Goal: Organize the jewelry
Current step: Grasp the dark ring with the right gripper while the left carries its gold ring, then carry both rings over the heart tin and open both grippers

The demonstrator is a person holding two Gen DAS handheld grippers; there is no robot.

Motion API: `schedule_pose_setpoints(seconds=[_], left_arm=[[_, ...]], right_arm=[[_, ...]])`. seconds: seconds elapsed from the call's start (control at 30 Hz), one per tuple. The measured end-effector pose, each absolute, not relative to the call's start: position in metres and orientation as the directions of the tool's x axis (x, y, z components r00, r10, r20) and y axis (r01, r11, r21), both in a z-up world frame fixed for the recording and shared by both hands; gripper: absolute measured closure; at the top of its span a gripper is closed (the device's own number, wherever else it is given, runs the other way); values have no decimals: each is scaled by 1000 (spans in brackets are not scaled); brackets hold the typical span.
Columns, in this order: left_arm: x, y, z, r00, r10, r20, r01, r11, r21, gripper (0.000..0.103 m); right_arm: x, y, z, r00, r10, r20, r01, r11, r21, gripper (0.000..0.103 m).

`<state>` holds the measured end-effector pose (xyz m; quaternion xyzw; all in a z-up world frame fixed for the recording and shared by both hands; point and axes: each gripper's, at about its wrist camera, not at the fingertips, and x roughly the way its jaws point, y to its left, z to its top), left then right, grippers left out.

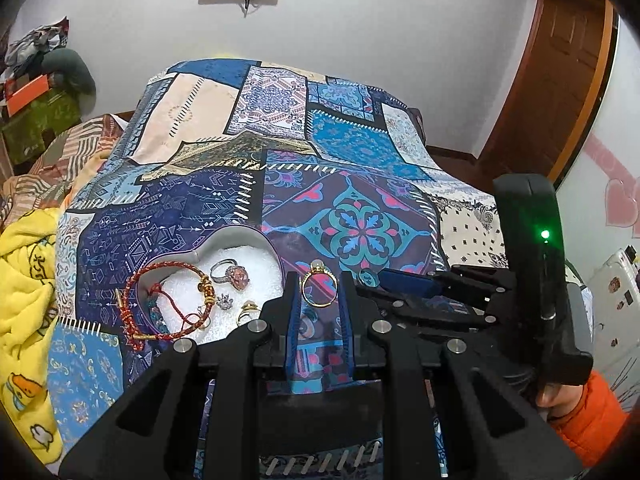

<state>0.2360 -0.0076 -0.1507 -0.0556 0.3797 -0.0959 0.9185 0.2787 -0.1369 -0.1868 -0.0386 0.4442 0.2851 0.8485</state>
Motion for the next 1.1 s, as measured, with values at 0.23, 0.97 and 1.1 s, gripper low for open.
schedule_pose_setpoints(seconds=[0.23,0.97,1.1], left_arm=[[229,-3,-140,712,-209,-671,124,977,-173,86],[206,63,-99,808,-100,-580,-1,985,-172,86],[207,71,-104,804,-94,-588,-15,984,-178,86]], right_arm=[[286,-144,-185,428,467,-774,-480,843,243,85],[263,-126,-98,550,562,-618,-558,798,229,85],[263,-113,-97,541,583,-607,-583,779,229,85]])
